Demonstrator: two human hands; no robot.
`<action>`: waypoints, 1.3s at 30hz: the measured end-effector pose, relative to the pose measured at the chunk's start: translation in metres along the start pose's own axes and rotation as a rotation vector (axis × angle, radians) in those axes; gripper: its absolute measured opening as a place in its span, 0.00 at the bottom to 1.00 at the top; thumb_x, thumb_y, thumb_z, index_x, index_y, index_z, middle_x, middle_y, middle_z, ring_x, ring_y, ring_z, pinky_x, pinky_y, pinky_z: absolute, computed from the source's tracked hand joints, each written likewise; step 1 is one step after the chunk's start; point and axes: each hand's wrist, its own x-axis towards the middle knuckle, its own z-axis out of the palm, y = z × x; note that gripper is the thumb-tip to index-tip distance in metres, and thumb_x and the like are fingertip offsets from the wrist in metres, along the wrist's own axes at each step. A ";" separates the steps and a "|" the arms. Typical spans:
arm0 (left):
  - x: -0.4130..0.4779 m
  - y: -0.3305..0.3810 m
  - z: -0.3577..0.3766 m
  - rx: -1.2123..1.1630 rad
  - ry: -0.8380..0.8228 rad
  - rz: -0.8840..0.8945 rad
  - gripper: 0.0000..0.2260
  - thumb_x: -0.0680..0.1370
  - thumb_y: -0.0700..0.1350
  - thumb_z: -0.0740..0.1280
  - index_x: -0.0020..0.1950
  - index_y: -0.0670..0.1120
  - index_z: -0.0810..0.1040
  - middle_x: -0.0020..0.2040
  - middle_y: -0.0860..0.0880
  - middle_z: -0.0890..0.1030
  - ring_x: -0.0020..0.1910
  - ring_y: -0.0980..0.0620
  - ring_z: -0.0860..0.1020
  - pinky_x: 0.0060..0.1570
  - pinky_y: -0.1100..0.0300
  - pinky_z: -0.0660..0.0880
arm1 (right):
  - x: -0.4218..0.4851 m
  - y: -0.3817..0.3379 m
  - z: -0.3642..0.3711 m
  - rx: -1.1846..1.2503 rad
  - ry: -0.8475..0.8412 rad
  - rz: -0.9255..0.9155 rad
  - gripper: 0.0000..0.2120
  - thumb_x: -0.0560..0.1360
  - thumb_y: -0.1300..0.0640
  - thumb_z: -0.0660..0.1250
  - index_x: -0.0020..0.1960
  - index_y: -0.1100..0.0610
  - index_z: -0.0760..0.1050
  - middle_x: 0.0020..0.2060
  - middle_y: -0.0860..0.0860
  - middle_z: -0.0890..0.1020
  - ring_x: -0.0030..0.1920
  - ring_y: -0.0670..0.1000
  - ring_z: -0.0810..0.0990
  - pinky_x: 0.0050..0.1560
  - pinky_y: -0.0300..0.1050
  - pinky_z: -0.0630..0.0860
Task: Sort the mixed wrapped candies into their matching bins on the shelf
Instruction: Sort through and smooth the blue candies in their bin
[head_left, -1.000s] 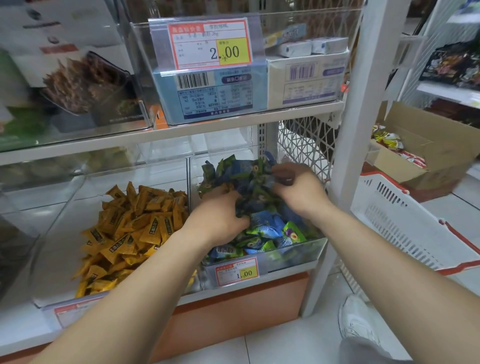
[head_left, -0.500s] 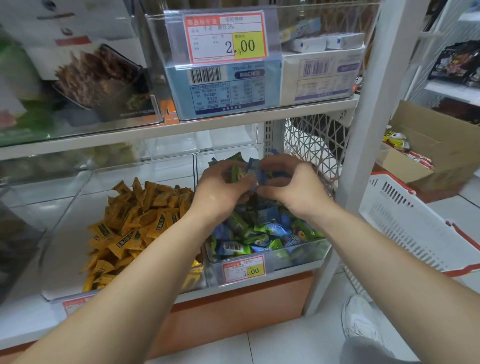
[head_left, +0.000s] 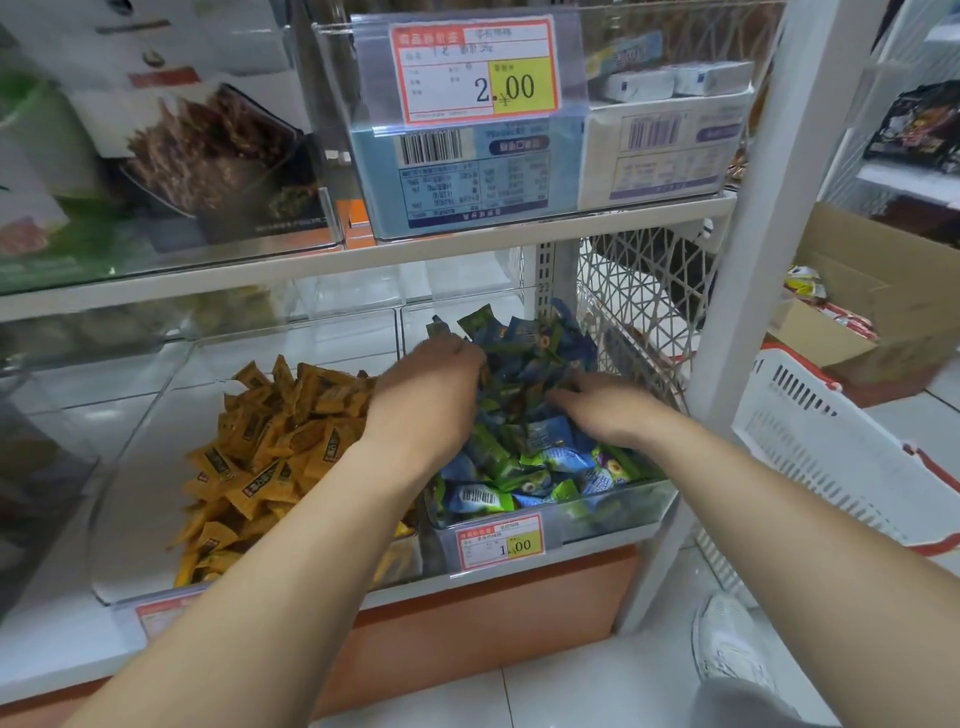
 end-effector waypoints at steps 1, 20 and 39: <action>0.003 0.005 0.002 -0.081 -0.042 0.015 0.16 0.78 0.40 0.62 0.65 0.48 0.76 0.62 0.47 0.76 0.58 0.44 0.76 0.51 0.50 0.78 | 0.004 -0.003 0.001 0.038 0.005 0.018 0.23 0.81 0.39 0.55 0.63 0.52 0.78 0.56 0.55 0.82 0.52 0.56 0.79 0.50 0.47 0.74; 0.054 0.022 0.054 -0.393 -0.660 -0.149 0.19 0.80 0.51 0.66 0.67 0.45 0.68 0.56 0.47 0.77 0.52 0.48 0.77 0.43 0.57 0.71 | 0.032 0.015 0.013 0.377 0.052 -0.078 0.11 0.74 0.56 0.72 0.34 0.44 0.81 0.35 0.45 0.83 0.38 0.45 0.79 0.35 0.38 0.70; 0.046 0.020 0.061 -0.791 -0.414 -0.307 0.12 0.71 0.43 0.77 0.49 0.51 0.76 0.47 0.51 0.82 0.51 0.50 0.81 0.59 0.50 0.77 | 0.015 0.012 0.014 0.490 0.099 -0.121 0.03 0.74 0.60 0.72 0.43 0.53 0.84 0.45 0.53 0.86 0.50 0.55 0.83 0.54 0.52 0.78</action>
